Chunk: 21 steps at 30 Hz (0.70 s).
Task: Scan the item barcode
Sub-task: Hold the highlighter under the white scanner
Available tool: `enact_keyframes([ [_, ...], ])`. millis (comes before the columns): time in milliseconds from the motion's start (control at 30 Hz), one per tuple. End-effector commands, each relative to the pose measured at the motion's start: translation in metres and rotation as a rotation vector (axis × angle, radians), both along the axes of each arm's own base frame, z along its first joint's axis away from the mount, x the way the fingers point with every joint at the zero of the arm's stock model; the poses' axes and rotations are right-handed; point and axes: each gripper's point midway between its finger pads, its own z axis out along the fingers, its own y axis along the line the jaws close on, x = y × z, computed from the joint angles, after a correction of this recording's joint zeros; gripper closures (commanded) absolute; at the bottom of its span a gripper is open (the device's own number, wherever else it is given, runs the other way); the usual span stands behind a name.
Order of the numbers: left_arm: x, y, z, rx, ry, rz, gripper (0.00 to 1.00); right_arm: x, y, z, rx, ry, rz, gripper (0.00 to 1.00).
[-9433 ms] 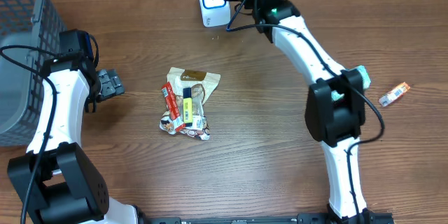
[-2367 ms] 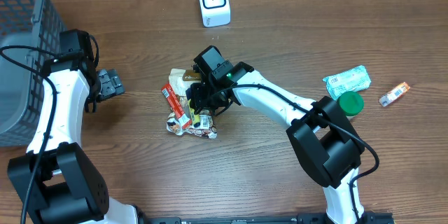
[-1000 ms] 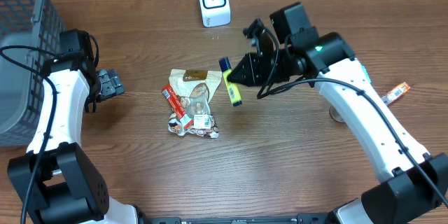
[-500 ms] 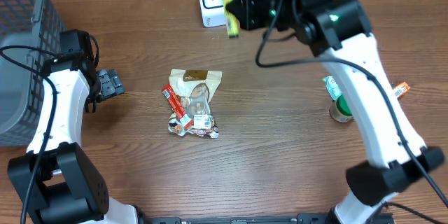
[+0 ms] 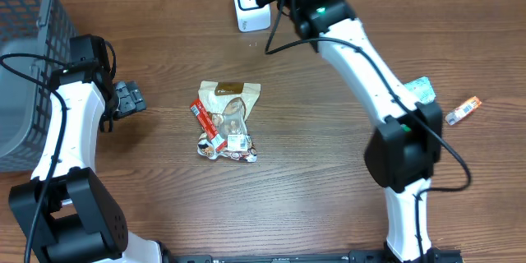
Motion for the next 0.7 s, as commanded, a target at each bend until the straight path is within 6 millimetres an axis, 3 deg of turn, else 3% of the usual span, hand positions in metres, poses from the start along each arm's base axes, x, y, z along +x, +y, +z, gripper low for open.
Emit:
enact_keyframes([
  [0, 0.004, 0.001, 0.012, 0.022, -0.026, -0.014, 0.00, 0.020, 0.002, -0.018, -0.188, -0.135, -0.102, 0.96],
  [267, 0.004, 0.000, 0.012, 0.023, -0.026, -0.015, 0.00, 0.041, 0.019, -0.050, -0.480, -0.363, -0.199, 0.96],
  [433, 0.004, 0.001, 0.012, 0.022, -0.027, -0.013, 0.00, 0.050, 0.018, -0.069, -0.664, -0.460, -0.241, 0.96],
  [667, 0.004, 0.001, 0.012, 0.022, -0.027, -0.014, 0.00, 0.056, 0.019, -0.109, -0.725, -0.457, -0.229, 0.96],
])
